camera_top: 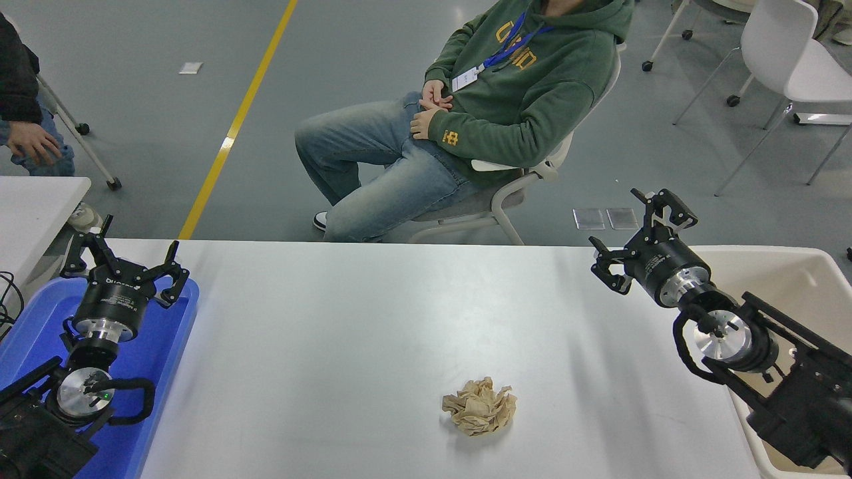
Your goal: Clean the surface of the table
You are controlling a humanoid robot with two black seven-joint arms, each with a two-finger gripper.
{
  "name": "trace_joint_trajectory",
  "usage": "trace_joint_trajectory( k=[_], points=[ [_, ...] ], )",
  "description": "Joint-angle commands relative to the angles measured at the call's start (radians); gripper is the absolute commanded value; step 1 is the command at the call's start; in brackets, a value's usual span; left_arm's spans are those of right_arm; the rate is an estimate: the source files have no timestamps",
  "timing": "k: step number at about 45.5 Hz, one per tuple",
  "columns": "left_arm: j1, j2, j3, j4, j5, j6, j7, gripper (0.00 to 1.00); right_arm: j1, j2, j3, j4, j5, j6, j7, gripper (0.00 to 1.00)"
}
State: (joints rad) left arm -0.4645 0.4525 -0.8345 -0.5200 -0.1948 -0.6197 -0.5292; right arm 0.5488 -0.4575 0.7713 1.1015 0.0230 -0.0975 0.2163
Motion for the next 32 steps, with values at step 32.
trace_joint_trajectory(
  k=[32],
  points=[
    [0.001, 0.000, 0.000, 0.000, 0.000, 0.000, 0.000, 1.00, -0.006, 0.000, 0.005, -0.017, -0.121, 0.007, -0.002, 1.00]
  ],
)
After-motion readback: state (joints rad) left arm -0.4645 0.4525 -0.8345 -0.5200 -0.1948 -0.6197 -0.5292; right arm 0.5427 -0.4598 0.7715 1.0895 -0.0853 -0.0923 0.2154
